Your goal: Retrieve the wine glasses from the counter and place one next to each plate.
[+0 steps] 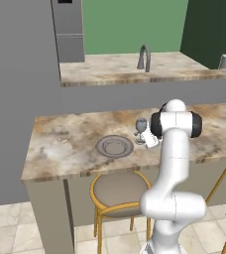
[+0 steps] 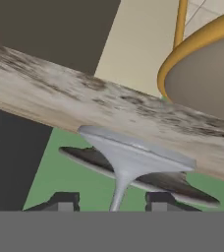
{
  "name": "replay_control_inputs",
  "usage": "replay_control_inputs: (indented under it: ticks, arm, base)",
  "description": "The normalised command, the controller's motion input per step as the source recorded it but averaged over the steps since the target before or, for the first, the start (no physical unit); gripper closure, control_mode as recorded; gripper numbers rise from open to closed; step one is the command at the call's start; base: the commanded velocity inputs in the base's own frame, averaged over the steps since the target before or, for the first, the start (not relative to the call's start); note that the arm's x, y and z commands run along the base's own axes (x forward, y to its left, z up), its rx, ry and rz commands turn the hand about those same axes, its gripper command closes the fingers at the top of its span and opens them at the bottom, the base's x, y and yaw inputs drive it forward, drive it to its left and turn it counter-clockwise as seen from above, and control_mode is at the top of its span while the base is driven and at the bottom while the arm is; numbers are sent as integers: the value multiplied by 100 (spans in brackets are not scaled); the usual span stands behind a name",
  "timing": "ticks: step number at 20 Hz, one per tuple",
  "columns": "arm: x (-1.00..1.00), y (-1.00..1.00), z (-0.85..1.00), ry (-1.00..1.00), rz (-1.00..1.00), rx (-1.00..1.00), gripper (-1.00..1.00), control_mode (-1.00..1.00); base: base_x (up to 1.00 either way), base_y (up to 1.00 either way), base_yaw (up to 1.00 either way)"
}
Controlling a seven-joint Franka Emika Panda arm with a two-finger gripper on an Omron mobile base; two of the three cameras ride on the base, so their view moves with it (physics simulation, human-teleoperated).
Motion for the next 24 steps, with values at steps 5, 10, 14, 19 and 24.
replay_control_inputs:
  ticks: [5,10,14,19,24]
  arm:
    - [0,-16,-11,-7,0,0,-100,-100]
    - [0,-50,-1,0,0,0,-100,-100]
    - [0,-71,0,0,-6,0,-100,-100]
    - [0,-41,16,0,-12,0,-100,-100]
    - [-27,-13,83,-7,-14,0,-100,-100]
  base:
    - [0,0,0]
    - [0,0,0]
    - [0,0,0]
    - [0,0,0]
    - [0,0,0]
